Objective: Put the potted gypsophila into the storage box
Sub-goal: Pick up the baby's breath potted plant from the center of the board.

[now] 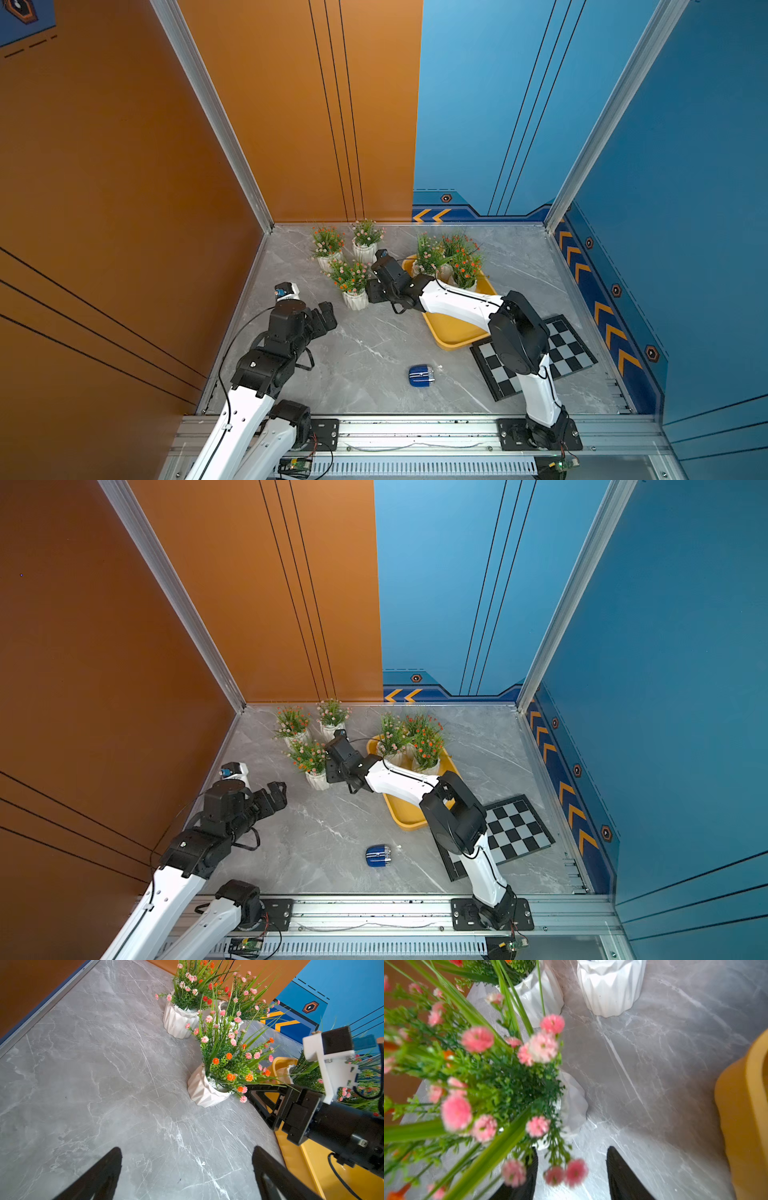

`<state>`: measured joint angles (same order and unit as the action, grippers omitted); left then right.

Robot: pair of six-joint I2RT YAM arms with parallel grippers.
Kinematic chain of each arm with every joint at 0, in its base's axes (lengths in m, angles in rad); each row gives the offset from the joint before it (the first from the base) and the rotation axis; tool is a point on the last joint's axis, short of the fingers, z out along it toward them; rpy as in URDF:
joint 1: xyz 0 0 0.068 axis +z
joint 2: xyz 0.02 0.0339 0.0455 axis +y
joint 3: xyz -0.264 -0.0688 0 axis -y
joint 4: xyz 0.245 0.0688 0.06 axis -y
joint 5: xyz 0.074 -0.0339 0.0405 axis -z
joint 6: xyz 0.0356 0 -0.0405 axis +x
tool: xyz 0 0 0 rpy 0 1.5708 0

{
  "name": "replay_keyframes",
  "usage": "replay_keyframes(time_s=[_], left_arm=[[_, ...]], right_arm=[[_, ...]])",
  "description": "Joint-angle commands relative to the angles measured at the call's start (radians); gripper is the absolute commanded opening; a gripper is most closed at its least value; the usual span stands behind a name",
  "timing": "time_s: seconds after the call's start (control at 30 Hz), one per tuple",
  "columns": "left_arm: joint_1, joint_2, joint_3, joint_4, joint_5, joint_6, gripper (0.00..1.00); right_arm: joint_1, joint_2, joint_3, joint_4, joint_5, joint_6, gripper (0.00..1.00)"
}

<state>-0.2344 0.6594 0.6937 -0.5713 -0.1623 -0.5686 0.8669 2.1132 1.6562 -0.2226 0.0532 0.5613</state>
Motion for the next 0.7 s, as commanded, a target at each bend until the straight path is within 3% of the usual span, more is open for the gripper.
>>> replay_keyframes(time_s=[0.0,0.27,0.5,0.67], left_arm=[[0.035,0.016,-0.002,0.039,0.062,0.020,0.98],[0.090,0.062,0.006,0.065,0.104,0.038,0.98],[0.102,0.077,-0.001,0.081,0.116,0.038,0.98],[0.106,0.082,0.000,0.086,0.125,0.037,0.98]], right_arm=[[-0.011,0.044,0.050,-0.002,-0.033,-0.005,0.54],[-0.016,0.140,0.165,-0.074,-0.047,-0.006,0.48],[-0.018,0.222,0.317,-0.274,-0.001,-0.029,0.34],[-0.018,0.239,0.336,-0.327,-0.007,-0.024,0.20]])
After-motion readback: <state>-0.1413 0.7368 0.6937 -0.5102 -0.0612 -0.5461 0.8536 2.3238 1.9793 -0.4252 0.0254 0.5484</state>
